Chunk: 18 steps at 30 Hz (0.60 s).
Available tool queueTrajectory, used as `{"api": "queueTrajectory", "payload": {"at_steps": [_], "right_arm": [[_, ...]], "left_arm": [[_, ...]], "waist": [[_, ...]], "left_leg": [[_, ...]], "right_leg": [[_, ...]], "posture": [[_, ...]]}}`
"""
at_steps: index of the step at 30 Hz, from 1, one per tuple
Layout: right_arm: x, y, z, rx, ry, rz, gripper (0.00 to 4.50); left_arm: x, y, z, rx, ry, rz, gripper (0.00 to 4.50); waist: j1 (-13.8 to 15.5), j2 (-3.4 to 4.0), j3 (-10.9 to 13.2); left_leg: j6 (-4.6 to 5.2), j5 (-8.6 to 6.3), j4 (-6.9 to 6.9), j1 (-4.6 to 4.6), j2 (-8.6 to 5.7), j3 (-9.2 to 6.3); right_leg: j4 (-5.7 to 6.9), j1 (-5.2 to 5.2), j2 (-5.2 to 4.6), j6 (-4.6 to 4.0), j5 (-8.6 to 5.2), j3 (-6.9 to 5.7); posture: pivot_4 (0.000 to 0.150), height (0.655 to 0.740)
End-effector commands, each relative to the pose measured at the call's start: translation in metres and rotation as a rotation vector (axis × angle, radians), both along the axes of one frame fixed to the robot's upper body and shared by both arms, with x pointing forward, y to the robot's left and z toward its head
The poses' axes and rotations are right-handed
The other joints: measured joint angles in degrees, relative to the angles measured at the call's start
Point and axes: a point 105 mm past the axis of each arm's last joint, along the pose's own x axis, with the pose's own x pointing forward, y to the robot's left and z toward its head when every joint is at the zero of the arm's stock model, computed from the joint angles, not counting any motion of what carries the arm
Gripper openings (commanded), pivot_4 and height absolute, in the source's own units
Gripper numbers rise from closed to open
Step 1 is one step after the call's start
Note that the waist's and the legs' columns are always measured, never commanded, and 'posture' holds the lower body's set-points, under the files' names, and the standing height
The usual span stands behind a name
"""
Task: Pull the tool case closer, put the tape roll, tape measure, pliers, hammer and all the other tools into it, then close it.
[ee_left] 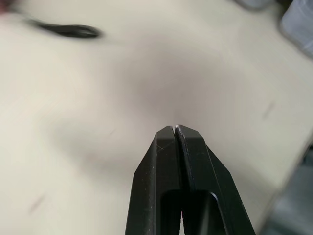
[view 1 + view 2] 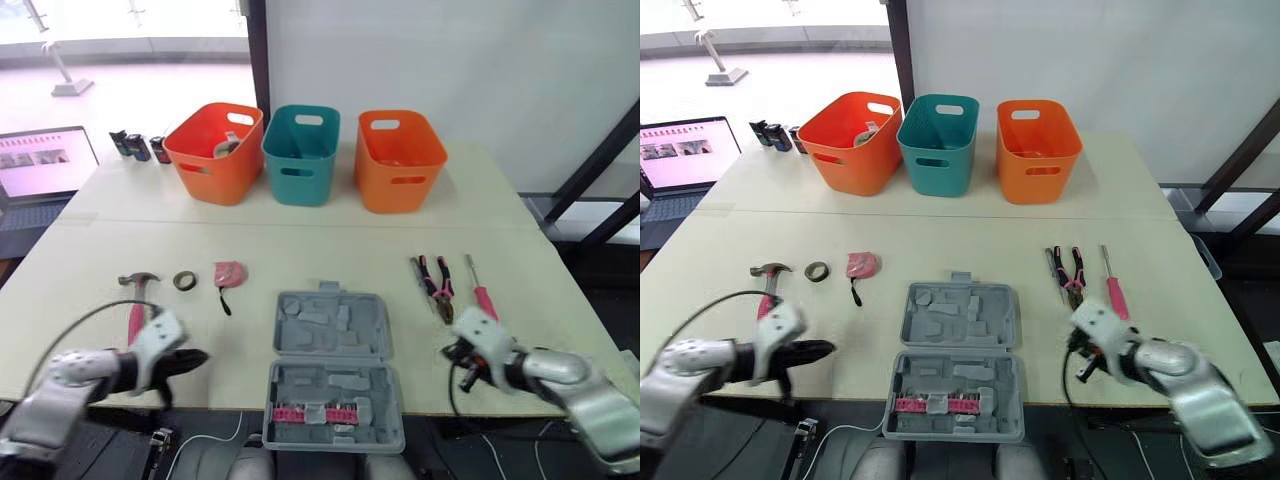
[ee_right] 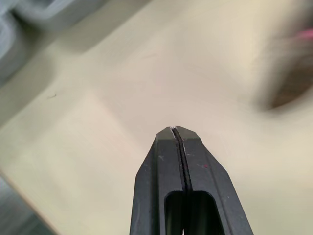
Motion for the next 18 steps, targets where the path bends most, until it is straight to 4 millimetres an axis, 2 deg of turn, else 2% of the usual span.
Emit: {"api": "queueTrajectory", "payload": {"at_steps": [1,3,4,7,9,13,15,18], "right_arm": [[-0.013,-0.049,0.035,0.025,-0.162,-0.065,0.80],[-0.024,-0.068,0.041,0.053,-0.182,-0.097,1.75],[-0.028,-0.074,0.043,0.064,-0.188,-0.107,2.30],[-0.036,-0.084,0.047,0.103,-0.206,-0.133,3.77],[-0.042,-0.091,0.044,0.124,-0.205,-0.166,4.50],[-0.053,-0.100,0.040,0.122,-0.187,-0.187,4.50],[-0.054,-0.107,0.041,0.122,-0.206,-0.218,4.50],[-0.055,-0.113,0.048,0.128,-0.219,-0.232,4.50]], "left_arm": [[-0.014,0.071,0.039,0.005,-0.103,0.198,0.59],[-0.027,0.111,0.049,0.047,-0.126,0.329,1.37],[-0.033,0.122,0.053,0.057,-0.129,0.367,1.90],[-0.046,0.148,0.057,0.048,-0.145,0.468,3.38],[-0.056,0.162,0.054,0.039,-0.136,0.530,4.45],[-0.068,0.166,0.048,0.046,-0.097,0.527,4.48],[-0.065,0.168,0.045,0.018,-0.119,0.556,4.48],[-0.063,0.162,0.040,0.015,-0.104,0.521,4.48]], "waist": [[-0.11,-0.01,0.00],[-0.24,-0.01,0.01],[-0.38,-0.01,0.01],[-0.84,0.03,0.01],[-1.38,0.02,0.00],[-1.59,-0.06,-0.04],[-1.54,-0.04,-0.04],[-1.54,-0.03,-0.04]], "left_leg": [[0.00,0.00,0.00,0.00,0.00,0.01],[0.01,-0.02,0.01,0.04,0.00,0.02],[0.00,-0.02,0.01,0.05,0.00,0.03],[-0.03,-0.04,0.04,0.07,0.00,0.13],[-0.16,-0.12,0.05,0.06,0.00,0.20],[-0.04,-0.06,-0.02,0.02,0.01,0.25],[0.00,-0.07,-0.08,0.02,0.04,0.28],[0.01,-0.07,-0.09,0.04,0.08,0.28]], "right_leg": [[0.00,-0.01,0.00,0.00,0.00,0.00],[-0.02,-0.01,-0.01,-0.01,-0.01,0.00],[-0.03,-0.08,-0.02,0.00,-0.02,0.01],[-0.16,-0.24,-0.12,0.13,-0.10,0.03],[-0.24,-0.23,-0.18,0.00,-0.02,0.03],[-0.26,-0.27,-0.19,-0.15,0.07,0.03],[-0.26,-0.31,-0.18,-0.15,0.07,0.03],[-0.19,-0.35,-0.13,-0.14,0.08,0.03]], "posture": [[0.150,0.7400],[0.150,0.7400],[0.150,0.7400],[0.150,0.7400],[0.150,0.7400],[0.150,0.7400],[0.150,0.7400],[0.150,0.7400]]}}
